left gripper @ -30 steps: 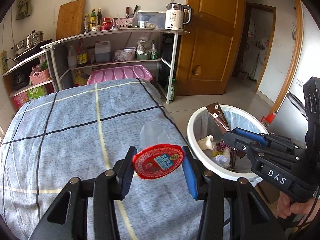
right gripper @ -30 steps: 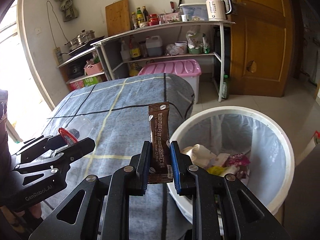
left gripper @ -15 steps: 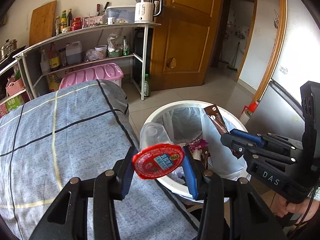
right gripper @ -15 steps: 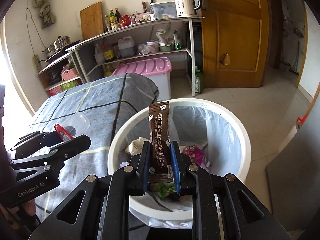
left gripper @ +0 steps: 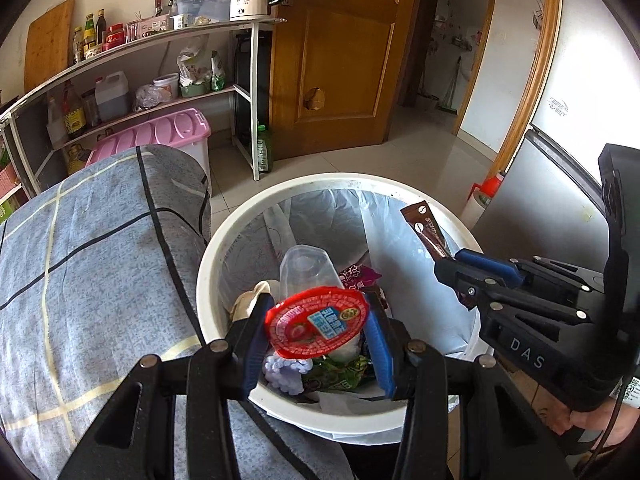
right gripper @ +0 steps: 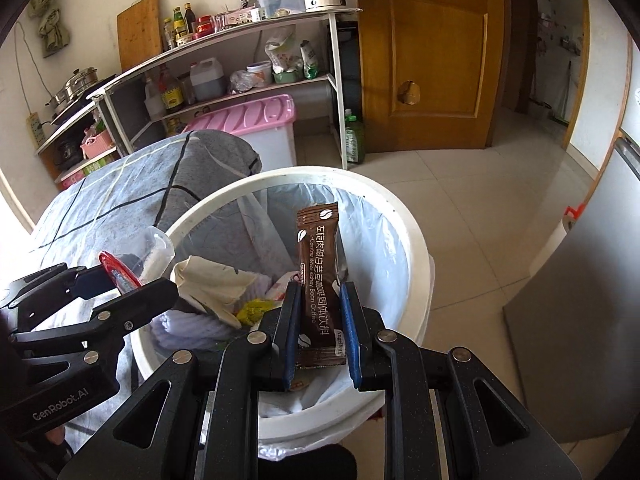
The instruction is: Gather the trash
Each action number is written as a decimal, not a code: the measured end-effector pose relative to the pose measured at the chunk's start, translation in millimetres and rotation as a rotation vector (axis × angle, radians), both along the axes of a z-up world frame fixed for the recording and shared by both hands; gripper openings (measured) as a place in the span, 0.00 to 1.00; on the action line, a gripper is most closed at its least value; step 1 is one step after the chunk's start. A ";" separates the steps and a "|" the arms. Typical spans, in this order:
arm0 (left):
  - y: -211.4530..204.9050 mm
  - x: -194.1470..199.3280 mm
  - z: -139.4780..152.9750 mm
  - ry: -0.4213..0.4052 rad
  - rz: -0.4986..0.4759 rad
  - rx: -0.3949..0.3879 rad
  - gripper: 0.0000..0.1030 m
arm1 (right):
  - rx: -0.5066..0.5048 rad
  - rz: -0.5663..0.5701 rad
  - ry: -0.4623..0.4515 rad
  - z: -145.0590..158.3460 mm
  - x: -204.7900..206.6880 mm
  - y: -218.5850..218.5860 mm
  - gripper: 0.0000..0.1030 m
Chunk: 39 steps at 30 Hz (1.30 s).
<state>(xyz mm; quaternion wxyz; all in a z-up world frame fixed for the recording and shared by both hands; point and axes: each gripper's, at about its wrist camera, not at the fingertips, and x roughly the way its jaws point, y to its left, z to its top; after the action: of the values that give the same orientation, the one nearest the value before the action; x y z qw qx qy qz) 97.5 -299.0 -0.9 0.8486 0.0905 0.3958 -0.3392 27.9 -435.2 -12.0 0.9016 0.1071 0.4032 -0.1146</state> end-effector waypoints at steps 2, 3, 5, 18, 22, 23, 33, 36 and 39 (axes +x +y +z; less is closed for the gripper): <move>-4.5 0.3 -2.8 0.010 0.001 0.006 0.46 | 0.004 -0.002 0.009 -2.8 2.6 -2.9 0.20; -6.2 0.1 -3.6 0.012 -0.002 0.007 0.46 | 0.008 0.001 0.013 -4.2 3.2 -4.5 0.20; -9.0 0.6 -5.1 0.015 -0.004 0.017 0.47 | 0.005 0.007 0.018 -5.8 5.1 -5.8 0.20; -0.5 0.6 -2.8 0.003 0.023 0.019 0.65 | 0.006 -0.016 0.010 -5.9 0.7 -1.0 0.34; 8.8 -4.8 3.8 -0.027 0.041 0.006 0.65 | 0.000 -0.028 -0.023 1.1 -8.2 5.1 0.35; 11.6 -6.7 5.6 -0.031 0.045 0.000 0.65 | -0.001 -0.031 -0.034 3.2 -11.1 6.5 0.35; 43.2 -36.2 20.9 -0.131 0.102 -0.030 0.67 | 0.006 -0.069 -0.174 23.2 -51.7 30.2 0.35; 53.0 -46.3 25.3 -0.160 0.120 -0.037 0.67 | -0.004 -0.081 -0.199 26.0 -62.8 37.9 0.35; 62.1 -54.5 28.7 -0.186 0.148 -0.042 0.67 | -0.007 -0.089 -0.222 28.2 -73.1 45.0 0.35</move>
<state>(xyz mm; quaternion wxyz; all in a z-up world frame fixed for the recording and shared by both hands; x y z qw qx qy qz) 43.0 -236.9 27.9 0.9059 0.0745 0.3140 -0.2741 -45.2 -390.2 16.2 0.9350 0.1336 0.2955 -0.1434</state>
